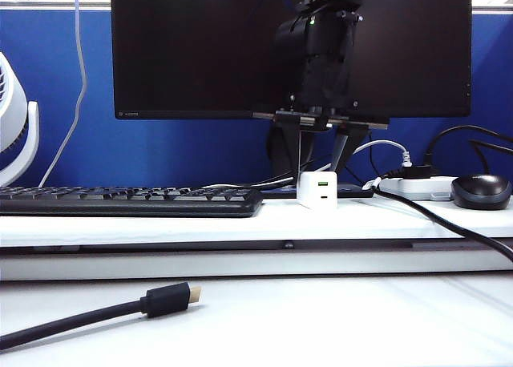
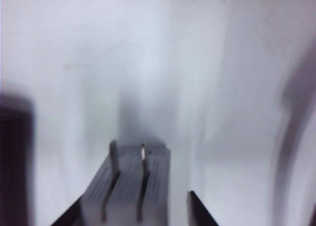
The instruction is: Pick up the Type-C charging cable and the charging base, insert one end of the Type-C charger into the corresponding slot on the base, and finally place the plugged-in charger back on the table.
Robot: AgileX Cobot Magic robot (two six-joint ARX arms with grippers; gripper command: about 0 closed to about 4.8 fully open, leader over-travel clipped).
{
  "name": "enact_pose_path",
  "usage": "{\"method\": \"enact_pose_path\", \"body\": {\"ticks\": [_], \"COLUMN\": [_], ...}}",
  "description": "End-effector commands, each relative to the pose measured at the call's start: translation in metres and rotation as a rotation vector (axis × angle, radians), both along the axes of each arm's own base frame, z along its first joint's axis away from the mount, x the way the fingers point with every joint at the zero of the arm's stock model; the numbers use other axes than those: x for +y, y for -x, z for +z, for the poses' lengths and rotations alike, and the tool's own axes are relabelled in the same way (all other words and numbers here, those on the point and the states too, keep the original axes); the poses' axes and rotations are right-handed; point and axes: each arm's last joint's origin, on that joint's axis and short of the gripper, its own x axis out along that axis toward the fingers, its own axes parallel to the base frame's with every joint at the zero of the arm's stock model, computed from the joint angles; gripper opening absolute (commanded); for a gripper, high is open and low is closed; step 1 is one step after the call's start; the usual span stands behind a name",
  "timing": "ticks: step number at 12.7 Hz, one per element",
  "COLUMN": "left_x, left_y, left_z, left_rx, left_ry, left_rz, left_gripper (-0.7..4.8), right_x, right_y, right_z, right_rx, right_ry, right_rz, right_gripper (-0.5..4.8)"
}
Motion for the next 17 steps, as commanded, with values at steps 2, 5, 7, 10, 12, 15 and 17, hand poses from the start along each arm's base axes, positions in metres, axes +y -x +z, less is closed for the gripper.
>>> {"method": "enact_pose_path", "body": {"ticks": [2, 5, 7, 10, 12, 15, 17], "left_x": [0.004, 0.003, 0.004, 0.008, 0.007, 0.001, -0.005], "left_y": [0.006, 0.005, 0.006, 0.015, 0.016, 0.011, 0.003], "left_z": [0.003, 0.001, 0.002, 0.002, 0.001, -0.004, -0.008], "left_rx": [-0.003, 0.024, 0.018, -0.018, -0.052, -0.151, -0.24], "left_ry": [0.022, 0.003, 0.0, -0.062, -0.1, -0.18, -0.226], "left_rz": [-0.016, -0.015, -0.016, -0.051, -0.088, -0.1, -0.033], "left_gripper": [-0.06, -0.06, -0.06, -0.06, -0.06, -0.06, -0.06], "right_x": [0.003, 0.013, 0.015, -0.032, -0.039, -0.04, -0.034], "right_y": [-0.003, 0.004, 0.011, 0.076, 0.087, 0.1, 0.11], "right_z": [-0.01, 0.029, 0.095, 0.33, 0.345, 0.355, 0.359], "right_rx": [0.017, 0.266, 0.342, -0.18, -0.178, -0.198, -0.189], "right_ry": [0.014, -0.622, -1.056, -1.84, -2.019, -2.09, -2.123], "right_rz": [0.003, 0.071, 0.191, 0.265, 0.231, 0.139, 0.141], "right_gripper": [1.36, -0.01, -0.01, -0.02, -0.02, -0.02, -0.02]}}
